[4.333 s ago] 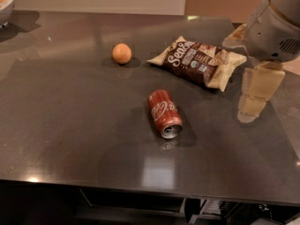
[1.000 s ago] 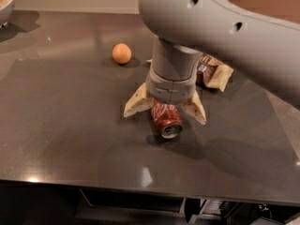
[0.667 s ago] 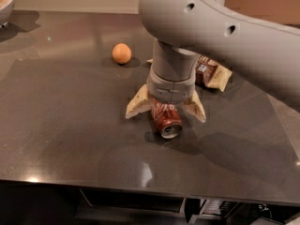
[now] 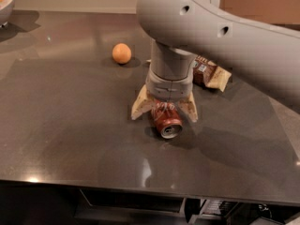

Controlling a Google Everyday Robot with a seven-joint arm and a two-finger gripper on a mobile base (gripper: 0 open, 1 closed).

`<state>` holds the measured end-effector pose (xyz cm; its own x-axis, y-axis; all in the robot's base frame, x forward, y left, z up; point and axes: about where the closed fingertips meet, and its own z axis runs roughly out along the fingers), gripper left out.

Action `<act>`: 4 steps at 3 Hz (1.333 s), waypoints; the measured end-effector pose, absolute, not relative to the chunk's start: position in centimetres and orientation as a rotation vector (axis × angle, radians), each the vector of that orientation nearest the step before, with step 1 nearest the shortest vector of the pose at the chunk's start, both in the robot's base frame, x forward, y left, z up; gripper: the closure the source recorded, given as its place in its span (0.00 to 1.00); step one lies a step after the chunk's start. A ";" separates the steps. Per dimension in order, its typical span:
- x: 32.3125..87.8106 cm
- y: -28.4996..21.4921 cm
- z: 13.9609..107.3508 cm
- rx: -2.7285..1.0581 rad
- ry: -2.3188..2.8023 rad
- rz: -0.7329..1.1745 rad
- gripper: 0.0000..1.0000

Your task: Place coke can upright

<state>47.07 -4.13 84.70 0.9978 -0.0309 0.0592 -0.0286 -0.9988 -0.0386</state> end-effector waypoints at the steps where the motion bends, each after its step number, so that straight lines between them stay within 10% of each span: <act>1: 47.1 -4.3 84.7 -3.117 0.026 -0.098 0.39; 4: 46.9 -4.8 89.4 -3.026 0.317 0.040 1.00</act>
Offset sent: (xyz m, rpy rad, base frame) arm -0.0064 -0.0142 0.0076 -0.0725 0.0258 0.0430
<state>46.94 -4.77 89.36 0.9780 -0.2055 -0.0366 -0.2081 -0.9735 -0.0949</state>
